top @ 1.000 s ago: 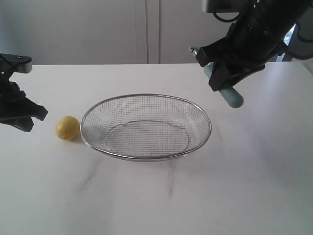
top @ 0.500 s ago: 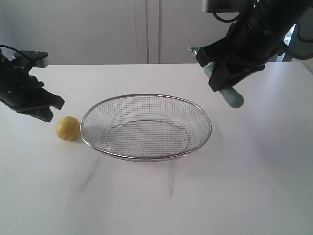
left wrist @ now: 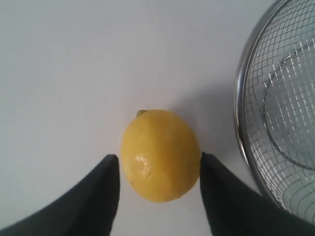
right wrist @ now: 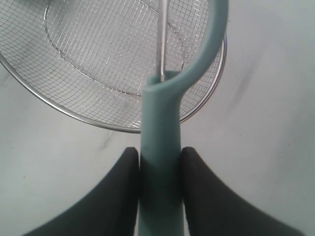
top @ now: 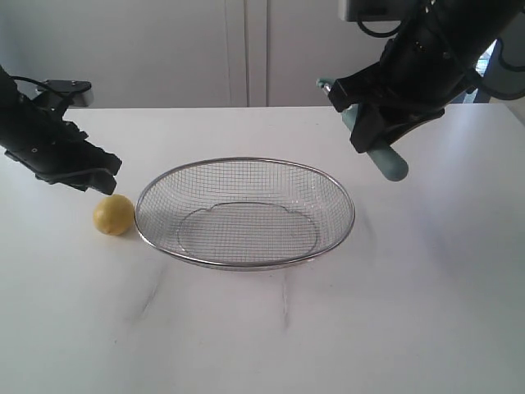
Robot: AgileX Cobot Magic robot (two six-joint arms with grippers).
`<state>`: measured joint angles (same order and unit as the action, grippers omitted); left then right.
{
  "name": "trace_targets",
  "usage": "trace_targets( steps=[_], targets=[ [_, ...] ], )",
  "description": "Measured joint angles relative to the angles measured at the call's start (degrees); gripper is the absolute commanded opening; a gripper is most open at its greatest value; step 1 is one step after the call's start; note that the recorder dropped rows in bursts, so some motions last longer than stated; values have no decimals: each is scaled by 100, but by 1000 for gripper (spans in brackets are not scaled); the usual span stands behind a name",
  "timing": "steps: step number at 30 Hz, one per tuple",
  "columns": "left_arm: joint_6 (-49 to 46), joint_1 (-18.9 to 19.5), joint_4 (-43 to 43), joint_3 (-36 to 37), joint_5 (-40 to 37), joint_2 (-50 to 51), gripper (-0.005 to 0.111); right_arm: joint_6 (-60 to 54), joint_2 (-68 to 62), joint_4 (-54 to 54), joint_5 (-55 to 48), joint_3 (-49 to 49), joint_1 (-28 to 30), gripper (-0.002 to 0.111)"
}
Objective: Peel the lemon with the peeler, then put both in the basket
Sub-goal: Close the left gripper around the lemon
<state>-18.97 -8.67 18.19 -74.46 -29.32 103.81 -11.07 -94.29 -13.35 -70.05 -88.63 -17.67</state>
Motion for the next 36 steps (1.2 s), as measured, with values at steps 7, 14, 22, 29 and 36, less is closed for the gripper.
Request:
trace_targets(
  steps=[7, 14, 22, 29, 36],
  targets=[
    [-201, 0, 42, 0, 85, 85, 73, 0, 0, 0, 0, 0, 0, 0],
    [-360, 0, 116, 0, 145, 393, 73, 0, 0, 0, 0, 0, 0, 0],
    [-440, 0, 187, 0, 297, 575, 73, 0, 0, 0, 0, 0, 0, 0],
    [-502, -12, 399, -34, 273, 726, 73, 0, 0, 0, 0, 0, 0, 0],
    [-513, -12, 510, -34, 261, 962, 73, 0, 0, 0, 0, 0, 0, 0]
  ],
)
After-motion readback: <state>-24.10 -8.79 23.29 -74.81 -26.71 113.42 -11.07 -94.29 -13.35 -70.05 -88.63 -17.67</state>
